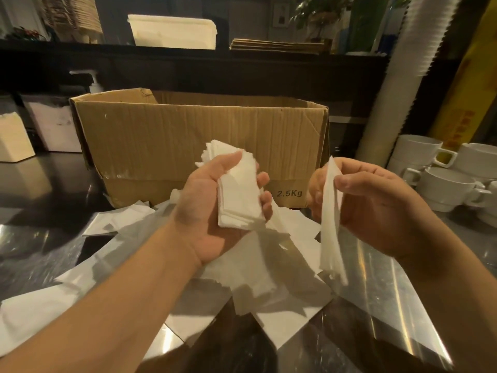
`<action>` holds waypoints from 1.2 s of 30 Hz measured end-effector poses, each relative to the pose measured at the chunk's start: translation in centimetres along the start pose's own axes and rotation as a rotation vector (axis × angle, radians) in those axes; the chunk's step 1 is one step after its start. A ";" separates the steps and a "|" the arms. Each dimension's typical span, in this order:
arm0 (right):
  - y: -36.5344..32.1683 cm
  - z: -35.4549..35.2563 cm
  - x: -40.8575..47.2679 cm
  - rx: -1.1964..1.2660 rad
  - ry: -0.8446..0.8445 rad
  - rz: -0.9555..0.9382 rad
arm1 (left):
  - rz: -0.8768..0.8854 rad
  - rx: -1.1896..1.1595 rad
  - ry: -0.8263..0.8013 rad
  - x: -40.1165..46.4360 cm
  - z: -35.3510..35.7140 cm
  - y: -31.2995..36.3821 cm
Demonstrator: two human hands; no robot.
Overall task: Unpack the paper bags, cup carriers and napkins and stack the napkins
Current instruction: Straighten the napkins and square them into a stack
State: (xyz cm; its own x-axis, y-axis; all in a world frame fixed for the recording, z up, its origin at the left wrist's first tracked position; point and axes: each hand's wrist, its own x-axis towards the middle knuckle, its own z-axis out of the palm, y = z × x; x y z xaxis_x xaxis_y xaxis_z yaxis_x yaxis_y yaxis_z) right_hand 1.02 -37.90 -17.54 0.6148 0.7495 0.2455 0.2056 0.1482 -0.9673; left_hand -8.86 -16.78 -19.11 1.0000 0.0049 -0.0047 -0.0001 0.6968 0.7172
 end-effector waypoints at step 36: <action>3.1 1.6 1.7 -0.824 0.029 0.262 | -0.060 -0.100 -0.084 -0.4 -0.1 -0.1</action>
State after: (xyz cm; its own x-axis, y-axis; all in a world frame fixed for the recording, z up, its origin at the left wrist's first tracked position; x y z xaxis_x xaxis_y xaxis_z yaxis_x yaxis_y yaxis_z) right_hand 1.47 -35.14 -20.22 0.7362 0.6760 0.0335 0.5344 -0.5502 -0.6417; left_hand -9.26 -16.81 -19.26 0.9953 -0.0956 0.0158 0.0630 0.7621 0.6444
